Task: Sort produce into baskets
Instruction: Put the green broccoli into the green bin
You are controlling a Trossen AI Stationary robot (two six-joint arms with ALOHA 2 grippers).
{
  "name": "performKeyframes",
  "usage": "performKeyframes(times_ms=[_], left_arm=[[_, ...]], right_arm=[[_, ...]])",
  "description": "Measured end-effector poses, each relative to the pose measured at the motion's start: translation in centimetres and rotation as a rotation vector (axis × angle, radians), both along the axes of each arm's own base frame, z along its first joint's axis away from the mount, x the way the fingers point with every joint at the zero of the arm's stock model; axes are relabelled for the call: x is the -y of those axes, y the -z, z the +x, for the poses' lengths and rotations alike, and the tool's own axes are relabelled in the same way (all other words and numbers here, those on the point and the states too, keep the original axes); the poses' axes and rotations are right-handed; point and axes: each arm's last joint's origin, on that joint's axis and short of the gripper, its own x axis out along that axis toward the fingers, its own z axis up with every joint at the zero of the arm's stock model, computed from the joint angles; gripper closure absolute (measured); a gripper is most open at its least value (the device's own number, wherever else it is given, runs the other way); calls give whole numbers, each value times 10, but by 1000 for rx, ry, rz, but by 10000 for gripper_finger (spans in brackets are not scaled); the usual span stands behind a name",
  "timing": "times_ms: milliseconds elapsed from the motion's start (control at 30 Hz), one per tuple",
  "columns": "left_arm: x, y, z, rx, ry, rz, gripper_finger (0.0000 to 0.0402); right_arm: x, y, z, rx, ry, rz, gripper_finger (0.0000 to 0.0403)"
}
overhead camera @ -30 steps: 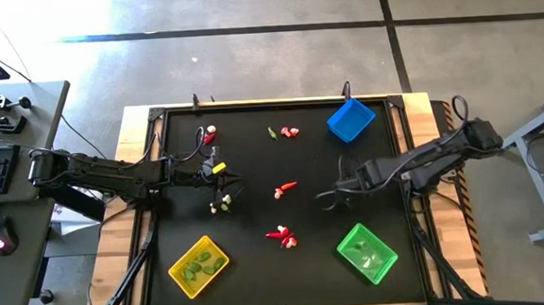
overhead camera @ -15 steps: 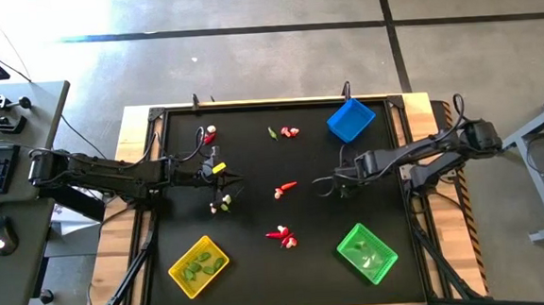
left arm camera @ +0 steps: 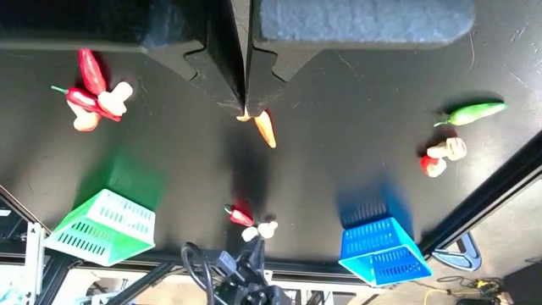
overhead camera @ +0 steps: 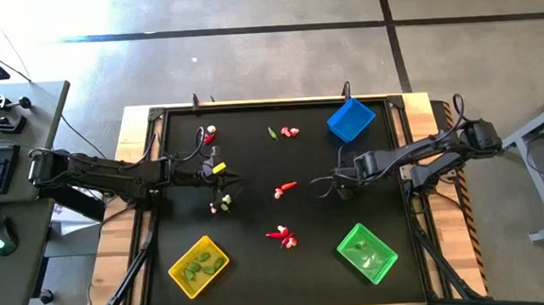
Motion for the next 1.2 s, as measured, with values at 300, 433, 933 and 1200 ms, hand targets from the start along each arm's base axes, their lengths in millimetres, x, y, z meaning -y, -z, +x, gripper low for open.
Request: performKeyframes(times_ms=[300, 433, 933, 1200], left_arm=[[0, 0, 0, 0, 0, 0, 401], [0, 0, 0, 0, 0, 0, 401], [1, 0, 0, 1, 3, 0, 401], [1, 0, 0, 1, 2, -3, 401]], right_arm=[[-23, -25, 13, 35, -119, -3, 400], [-46, -50, 23, 95, -199, 41, 401], [-169, -69, -11, 275, -251, 351, 402], [-185, -26, -25, 250, -255, 300, 402]])
